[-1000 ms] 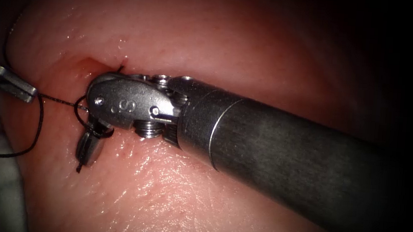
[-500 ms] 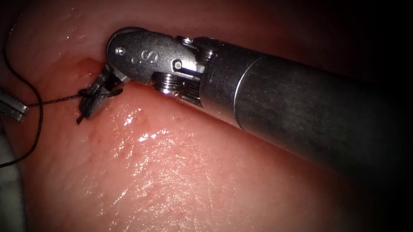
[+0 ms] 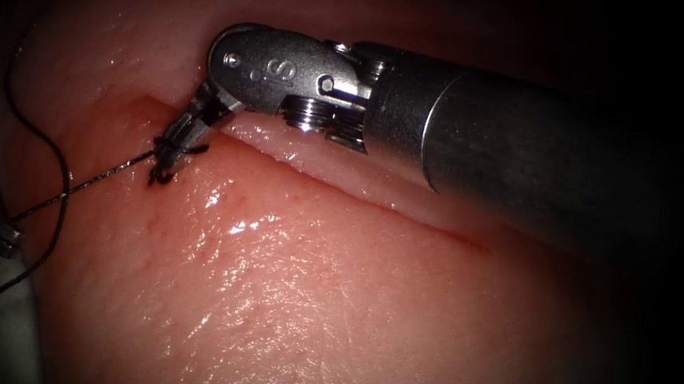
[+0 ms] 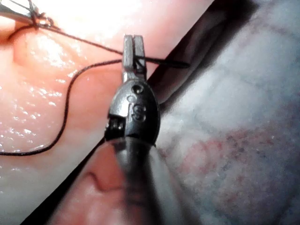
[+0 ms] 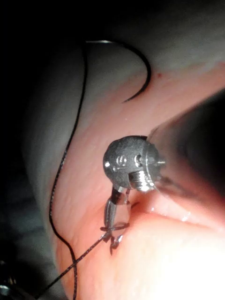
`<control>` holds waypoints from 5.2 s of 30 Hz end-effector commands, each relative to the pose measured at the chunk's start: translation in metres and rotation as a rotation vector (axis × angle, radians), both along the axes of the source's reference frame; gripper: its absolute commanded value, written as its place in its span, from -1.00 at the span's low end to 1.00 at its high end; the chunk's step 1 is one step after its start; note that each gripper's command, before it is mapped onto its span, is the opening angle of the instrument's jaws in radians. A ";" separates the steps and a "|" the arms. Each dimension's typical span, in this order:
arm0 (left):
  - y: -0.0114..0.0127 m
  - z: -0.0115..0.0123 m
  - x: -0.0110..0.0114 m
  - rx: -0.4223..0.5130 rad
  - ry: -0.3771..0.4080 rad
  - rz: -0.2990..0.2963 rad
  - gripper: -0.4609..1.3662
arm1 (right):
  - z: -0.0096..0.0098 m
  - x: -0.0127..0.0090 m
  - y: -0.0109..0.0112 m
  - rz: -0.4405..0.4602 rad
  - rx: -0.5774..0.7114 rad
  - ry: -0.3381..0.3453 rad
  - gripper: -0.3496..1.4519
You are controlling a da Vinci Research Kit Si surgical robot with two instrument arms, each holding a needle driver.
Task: Wound Closure
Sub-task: Pull the right gripper up and the left gripper down to tighten the suture
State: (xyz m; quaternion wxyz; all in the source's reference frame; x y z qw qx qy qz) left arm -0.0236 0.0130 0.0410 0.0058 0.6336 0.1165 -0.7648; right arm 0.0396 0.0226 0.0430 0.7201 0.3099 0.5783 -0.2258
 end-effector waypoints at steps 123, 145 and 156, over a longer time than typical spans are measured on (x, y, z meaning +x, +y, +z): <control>-0.0075 -0.0112 -0.0058 -0.022 -0.048 -0.018 -0.88 | 0.0014 -0.0080 0.0008 0.421 -0.242 -0.171 -1.00; -0.0082 -0.0100 -0.0058 -0.027 -0.054 -0.018 -0.88 | 0.0049 -0.0085 0.0048 0.548 -0.272 -0.252 -1.00; -0.0083 -0.0097 -0.0058 -0.024 -0.053 -0.018 -0.88 | 0.0052 -0.0086 0.0051 0.545 -0.279 -0.243 -1.00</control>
